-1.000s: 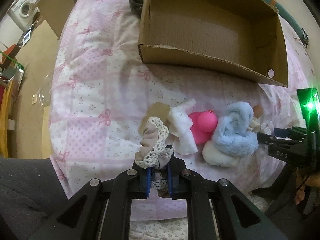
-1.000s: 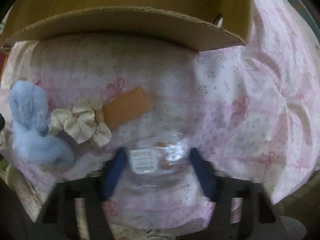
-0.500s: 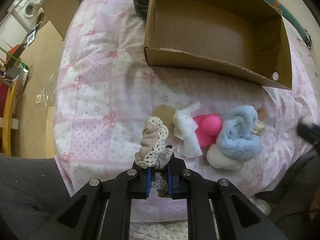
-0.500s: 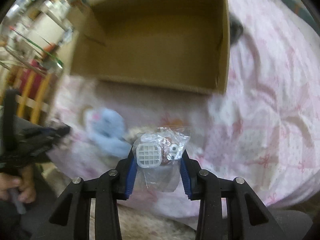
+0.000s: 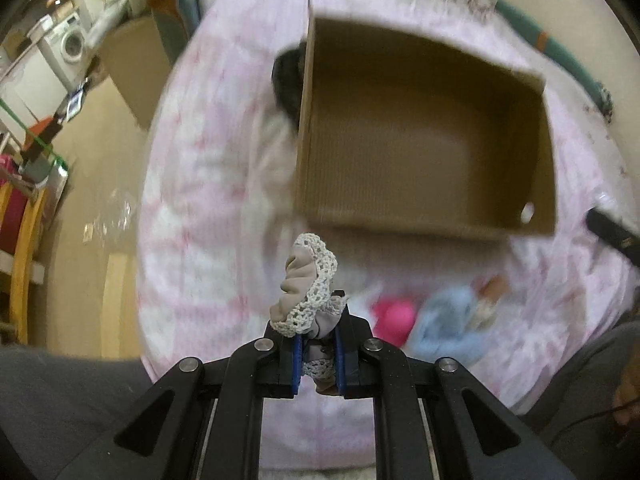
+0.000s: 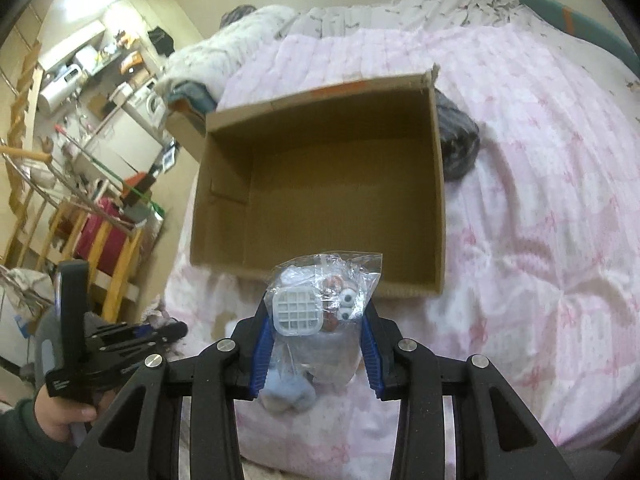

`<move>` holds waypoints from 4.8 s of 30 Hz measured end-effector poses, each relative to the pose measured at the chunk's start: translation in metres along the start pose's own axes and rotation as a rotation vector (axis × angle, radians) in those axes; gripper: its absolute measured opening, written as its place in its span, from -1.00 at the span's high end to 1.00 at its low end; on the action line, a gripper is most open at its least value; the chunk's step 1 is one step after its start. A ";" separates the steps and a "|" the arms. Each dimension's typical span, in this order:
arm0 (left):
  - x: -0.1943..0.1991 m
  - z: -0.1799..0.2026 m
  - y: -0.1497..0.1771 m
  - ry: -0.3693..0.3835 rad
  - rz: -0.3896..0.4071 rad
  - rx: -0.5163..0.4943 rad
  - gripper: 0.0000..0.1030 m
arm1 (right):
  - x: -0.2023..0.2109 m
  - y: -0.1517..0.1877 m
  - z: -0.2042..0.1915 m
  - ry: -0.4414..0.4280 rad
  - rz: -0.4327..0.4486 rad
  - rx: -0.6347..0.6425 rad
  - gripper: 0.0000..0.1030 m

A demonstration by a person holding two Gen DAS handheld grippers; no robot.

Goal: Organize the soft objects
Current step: 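Carry the scrunchies and plastic bag into the cardboard box and open both tools, then withdraw both tools from the box back toward the remaining items, then grasp the light-blue fuzzy sock bundle with the right tool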

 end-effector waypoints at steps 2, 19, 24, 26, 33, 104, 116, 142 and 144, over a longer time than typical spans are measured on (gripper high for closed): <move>0.009 0.003 -0.019 0.023 0.052 0.001 0.78 | -0.006 -0.008 0.000 0.006 0.015 0.013 0.21; -0.039 0.044 -0.092 0.029 0.182 -0.116 0.78 | -0.063 -0.020 0.015 0.115 -0.014 0.019 0.21; -0.053 0.052 -0.086 -0.013 0.218 -0.179 0.77 | -0.075 -0.015 0.017 0.149 -0.046 0.034 0.21; -0.055 0.050 -0.086 -0.010 0.225 -0.175 0.77 | -0.079 -0.016 0.015 0.153 -0.053 0.044 0.21; -0.062 0.044 -0.083 -0.043 0.221 -0.165 0.77 | -0.086 -0.020 0.009 0.183 -0.026 0.092 0.21; 0.006 0.003 -0.049 -0.105 0.297 -0.071 -0.33 | -0.018 -0.011 0.006 0.152 0.154 0.070 -1.00; 0.023 0.004 -0.018 -0.028 0.255 -0.037 -0.33 | -0.002 0.012 -0.010 0.124 0.147 0.070 -1.00; -0.006 -0.037 -0.003 -0.061 0.104 0.165 -0.33 | -0.032 0.048 -0.003 -0.041 -0.054 -0.131 -1.00; -0.009 -0.037 -0.002 -0.059 0.094 0.169 -0.33 | -0.045 0.054 -0.012 -0.084 -0.108 -0.111 -0.87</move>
Point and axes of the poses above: each gripper's, at about its wrist camera, not at the fingertips, and x roughly against the way its jaws point, z to its right, y to its underside, the point moved 5 cm from there along -x, roughly the way its jaws point, and after that the axes turned 4 degrees about x, right-handed, at the moved point
